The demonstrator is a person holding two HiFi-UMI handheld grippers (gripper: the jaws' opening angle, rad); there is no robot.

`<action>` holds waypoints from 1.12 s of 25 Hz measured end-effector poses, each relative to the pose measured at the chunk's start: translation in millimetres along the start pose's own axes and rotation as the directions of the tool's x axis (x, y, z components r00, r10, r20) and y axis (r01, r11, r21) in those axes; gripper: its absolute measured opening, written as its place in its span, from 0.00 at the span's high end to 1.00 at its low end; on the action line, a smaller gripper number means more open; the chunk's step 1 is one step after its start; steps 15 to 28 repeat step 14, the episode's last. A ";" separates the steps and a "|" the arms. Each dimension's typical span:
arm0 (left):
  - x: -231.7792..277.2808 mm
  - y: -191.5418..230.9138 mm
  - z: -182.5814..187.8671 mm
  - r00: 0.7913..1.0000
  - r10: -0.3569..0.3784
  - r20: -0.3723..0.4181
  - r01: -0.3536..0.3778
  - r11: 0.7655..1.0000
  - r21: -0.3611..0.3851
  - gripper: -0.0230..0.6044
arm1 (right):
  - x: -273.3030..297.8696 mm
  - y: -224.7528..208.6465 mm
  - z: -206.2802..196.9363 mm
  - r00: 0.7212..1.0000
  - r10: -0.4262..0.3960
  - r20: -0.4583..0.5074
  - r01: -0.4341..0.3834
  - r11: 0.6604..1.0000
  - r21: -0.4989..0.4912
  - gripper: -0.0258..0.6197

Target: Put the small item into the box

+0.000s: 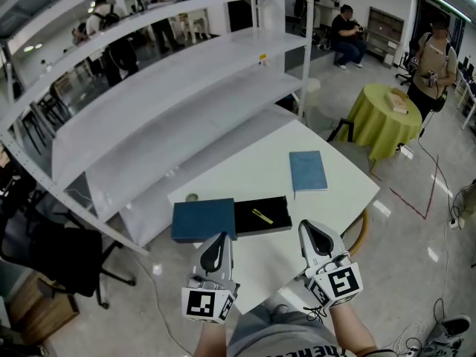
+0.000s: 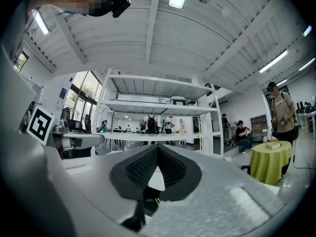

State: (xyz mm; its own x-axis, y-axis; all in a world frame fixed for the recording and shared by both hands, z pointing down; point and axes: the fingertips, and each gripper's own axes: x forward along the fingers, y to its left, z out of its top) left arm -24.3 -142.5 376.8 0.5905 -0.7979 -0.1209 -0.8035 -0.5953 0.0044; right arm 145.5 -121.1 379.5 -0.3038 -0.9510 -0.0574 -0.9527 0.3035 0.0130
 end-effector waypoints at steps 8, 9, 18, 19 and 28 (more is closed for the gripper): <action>-1.4 1.0 1.4 1.000 0.002 0.001 -0.002 1.000 -0.004 0.95 | -0.9 0.1 3.3 1.000 -0.005 0.005 0.005 1.000 -0.002 0.96; -1.6 1.3 1.9 1.000 0.003 0.001 -0.003 1.000 -0.004 0.95 | -0.8 0.3 4.3 1.000 -0.005 0.006 0.005 1.000 -0.001 0.96; -3.1 3.5 1.7 1.000 0.009 0.002 -0.009 1.000 -0.006 0.95 | -0.5 1.2 4.9 1.000 -0.006 0.008 0.006 1.000 -0.001 0.96; -3.1 3.5 1.7 1.000 0.009 0.002 -0.009 1.000 -0.006 0.95 | -0.5 1.2 4.9 1.000 -0.006 0.008 0.006 1.000 -0.001 0.96; -3.1 3.5 1.7 1.000 0.009 0.002 -0.009 1.000 -0.006 0.95 | -0.5 1.2 4.9 1.000 -0.006 0.008 0.006 1.000 -0.001 0.96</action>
